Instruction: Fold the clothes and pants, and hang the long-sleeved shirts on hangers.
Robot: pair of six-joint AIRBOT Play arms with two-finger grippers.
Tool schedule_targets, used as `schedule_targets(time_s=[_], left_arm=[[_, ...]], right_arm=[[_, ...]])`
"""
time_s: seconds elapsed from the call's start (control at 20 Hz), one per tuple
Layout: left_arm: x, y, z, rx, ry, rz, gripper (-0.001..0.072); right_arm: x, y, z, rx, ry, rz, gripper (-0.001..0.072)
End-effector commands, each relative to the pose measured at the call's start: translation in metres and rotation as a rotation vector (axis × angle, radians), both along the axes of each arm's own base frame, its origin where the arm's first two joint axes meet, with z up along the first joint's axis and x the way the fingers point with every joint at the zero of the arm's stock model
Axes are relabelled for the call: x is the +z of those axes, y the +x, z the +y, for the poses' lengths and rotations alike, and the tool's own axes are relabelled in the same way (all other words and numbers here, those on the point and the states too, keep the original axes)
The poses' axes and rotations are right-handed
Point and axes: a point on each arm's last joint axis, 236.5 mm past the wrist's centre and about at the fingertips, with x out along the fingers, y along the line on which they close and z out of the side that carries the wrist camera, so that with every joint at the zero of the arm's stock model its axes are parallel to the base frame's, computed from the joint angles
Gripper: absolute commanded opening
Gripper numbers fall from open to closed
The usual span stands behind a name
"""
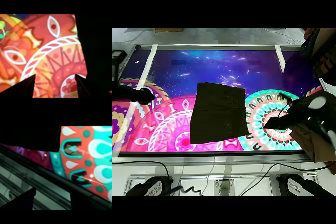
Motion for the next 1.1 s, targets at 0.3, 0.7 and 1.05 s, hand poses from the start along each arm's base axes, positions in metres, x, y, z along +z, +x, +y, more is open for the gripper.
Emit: schedule_targets(time_s=[0.3,0.7,1.05], left_arm=[[-0.123,-0.035,-0.046,0.058,-0.262,0.225,0.0536],[-0.217,-0.099,-0.066,0.122,-0.347,0.425,0.0538],[-0.233,-0.108,-0.071,0.162,-0.377,0.442,0.0537]], right_arm=[[-0.066,0.011,0.033,-0.428,0.231,0.110,0.0475],[-0.097,0.012,0.075,-0.434,0.221,0.186,0.0484],[-0.109,0.025,0.076,-0.448,0.156,0.126,0.0353]])
